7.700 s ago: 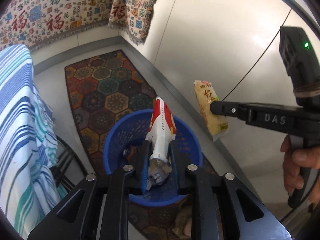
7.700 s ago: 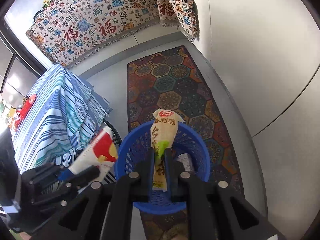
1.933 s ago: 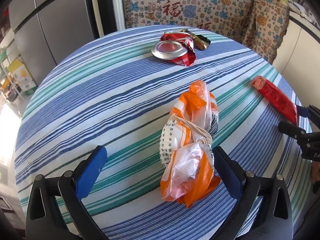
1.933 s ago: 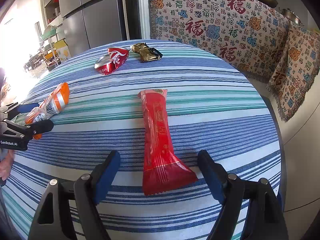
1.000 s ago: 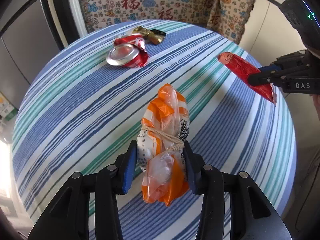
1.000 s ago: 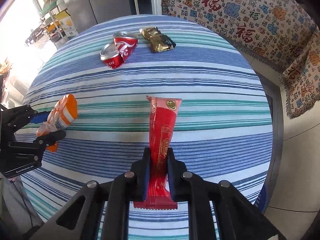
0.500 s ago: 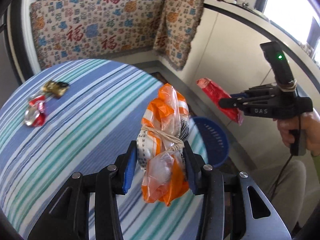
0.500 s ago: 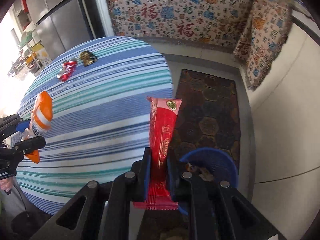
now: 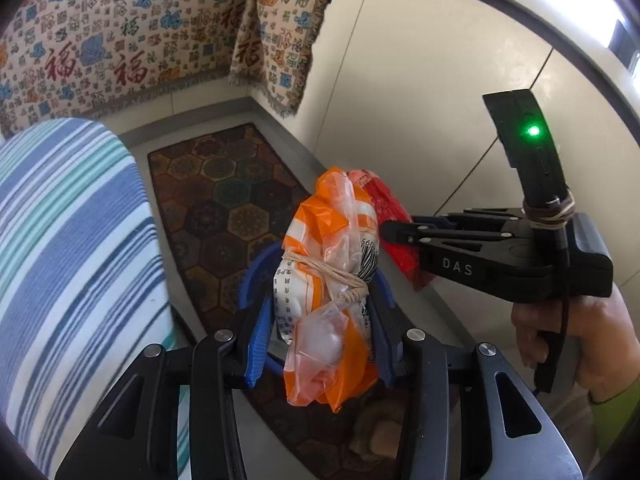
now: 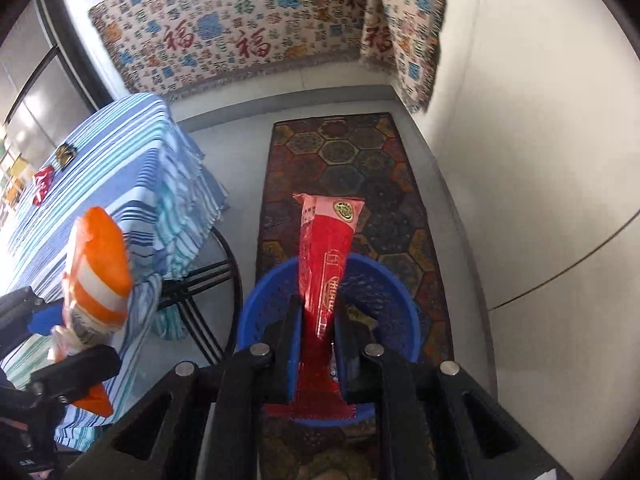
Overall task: Collect trash
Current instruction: 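Carry the orange bag and red wrapper with both tools over the blue wastebasket, then open both tools to drop the bag and wrapper into the wastebasket, then move both tools back over the table toward the can and gold wrapper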
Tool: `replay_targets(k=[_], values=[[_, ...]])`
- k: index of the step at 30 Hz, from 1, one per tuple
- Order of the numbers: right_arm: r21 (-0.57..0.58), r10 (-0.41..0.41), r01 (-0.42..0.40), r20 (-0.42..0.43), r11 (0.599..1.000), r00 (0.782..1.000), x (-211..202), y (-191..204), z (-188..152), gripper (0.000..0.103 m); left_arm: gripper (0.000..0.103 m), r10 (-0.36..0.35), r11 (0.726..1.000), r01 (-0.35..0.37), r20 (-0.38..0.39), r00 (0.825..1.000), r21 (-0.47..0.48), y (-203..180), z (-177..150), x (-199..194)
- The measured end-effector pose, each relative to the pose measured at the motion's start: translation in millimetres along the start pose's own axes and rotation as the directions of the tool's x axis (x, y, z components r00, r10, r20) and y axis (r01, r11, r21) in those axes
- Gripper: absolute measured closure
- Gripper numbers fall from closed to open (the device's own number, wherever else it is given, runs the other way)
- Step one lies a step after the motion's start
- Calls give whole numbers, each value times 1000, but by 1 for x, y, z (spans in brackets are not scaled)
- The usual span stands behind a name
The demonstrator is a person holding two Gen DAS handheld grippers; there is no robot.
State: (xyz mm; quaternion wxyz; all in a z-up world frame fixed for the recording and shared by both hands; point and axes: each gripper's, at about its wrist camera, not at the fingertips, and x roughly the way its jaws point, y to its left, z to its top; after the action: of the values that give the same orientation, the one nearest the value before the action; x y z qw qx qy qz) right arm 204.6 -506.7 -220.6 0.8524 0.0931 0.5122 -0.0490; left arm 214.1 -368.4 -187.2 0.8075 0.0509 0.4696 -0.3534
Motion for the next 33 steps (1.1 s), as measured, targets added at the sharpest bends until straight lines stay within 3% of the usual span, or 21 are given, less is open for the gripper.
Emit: replay_targets(k=[9,20,21,22,23,24,29,33], values=[[136,83,-79,-24,988,996,29,-46,-6,89,59,-6,999,2,-78,997,-50,0,-3,66],[147,84,-79,-29,986,996,34,-55,-5,87,56,-8,999,3,-101,995,-52,-16,-7,101],[149,75,-71,-27,986,997,34,-56,-4,85,45,-3,999,-3,-105,994,-52,-16,-7,106],[153,78,-73,-25,986,997,35,-57,-4,76,36,0,999,-6,-112,994,-54,-16,-6,109],[162,86,-81,-24,983,996,35,-58,-4,66,26,0,998,-6,-110,994,-58,-16,-6,112],[173,88,-84,-16,981,996,35,-60,-4,49,25,0,998,-6,-102,995,-60,-16,-6,112],[192,61,-66,32,979,998,22,-64,0,47,25,-7,997,1,-81,997,-78,-14,-6,97],[175,13,-25,66,984,998,13,-56,7,47,21,-17,999,16,-20,1000,-49,-13,-14,50]])
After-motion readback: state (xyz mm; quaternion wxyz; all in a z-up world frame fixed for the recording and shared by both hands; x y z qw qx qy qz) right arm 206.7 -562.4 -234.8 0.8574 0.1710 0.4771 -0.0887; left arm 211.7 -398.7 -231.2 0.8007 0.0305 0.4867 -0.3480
